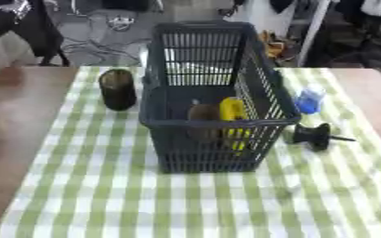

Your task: Pick up objects on the table and place them in the box.

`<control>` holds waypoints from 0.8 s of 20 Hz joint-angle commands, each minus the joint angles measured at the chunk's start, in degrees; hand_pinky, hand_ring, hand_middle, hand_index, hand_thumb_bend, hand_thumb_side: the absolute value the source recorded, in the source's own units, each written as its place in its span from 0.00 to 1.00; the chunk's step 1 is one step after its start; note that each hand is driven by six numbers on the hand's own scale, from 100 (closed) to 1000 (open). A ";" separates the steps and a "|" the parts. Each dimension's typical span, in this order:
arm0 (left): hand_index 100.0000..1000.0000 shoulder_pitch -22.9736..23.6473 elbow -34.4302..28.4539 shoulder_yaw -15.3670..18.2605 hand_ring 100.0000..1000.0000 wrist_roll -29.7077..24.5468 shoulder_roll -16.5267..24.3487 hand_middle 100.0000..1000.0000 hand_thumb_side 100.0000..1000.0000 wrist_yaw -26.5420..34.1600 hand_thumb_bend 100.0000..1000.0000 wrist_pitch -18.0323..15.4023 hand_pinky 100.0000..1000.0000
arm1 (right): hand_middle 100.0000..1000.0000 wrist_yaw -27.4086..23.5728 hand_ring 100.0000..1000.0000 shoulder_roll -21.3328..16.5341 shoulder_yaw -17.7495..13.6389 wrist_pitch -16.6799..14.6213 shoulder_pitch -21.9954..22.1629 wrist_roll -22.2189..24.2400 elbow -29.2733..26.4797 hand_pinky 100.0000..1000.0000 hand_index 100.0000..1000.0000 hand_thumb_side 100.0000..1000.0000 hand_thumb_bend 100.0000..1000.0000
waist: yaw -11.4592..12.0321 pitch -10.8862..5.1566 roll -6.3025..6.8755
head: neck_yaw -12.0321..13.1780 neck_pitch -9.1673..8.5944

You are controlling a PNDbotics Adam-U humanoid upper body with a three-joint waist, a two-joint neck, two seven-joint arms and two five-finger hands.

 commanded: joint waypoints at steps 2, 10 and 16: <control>0.79 -0.78 -1.17 0.18 0.59 -0.22 1.13 0.69 0.77 0.42 0.64 -0.74 0.59 | 0.71 0.24 0.73 -1.69 -0.80 -0.06 -0.70 -0.17 -0.28 0.57 0.97 0.71 0.02 | -0.13 -0.32 0.34 | -0.16 0.26; 0.79 -0.83 -1.11 -0.12 0.59 -1.40 0.81 0.69 0.77 -0.16 0.64 -1.38 0.59 | 0.71 0.27 0.74 -1.73 -0.86 -0.10 -0.77 -0.16 -0.25 0.57 0.97 0.71 0.02 | -0.22 -0.33 0.34 | -0.58 0.26; 0.79 -1.03 -1.09 -0.17 0.59 -1.69 0.56 0.69 0.76 -0.33 0.65 -1.66 0.59 | 0.71 0.29 0.74 -1.80 -0.87 -0.13 -0.81 -0.16 -0.22 0.57 0.97 0.71 0.02 | -0.02 -0.34 0.20 | -0.63 0.26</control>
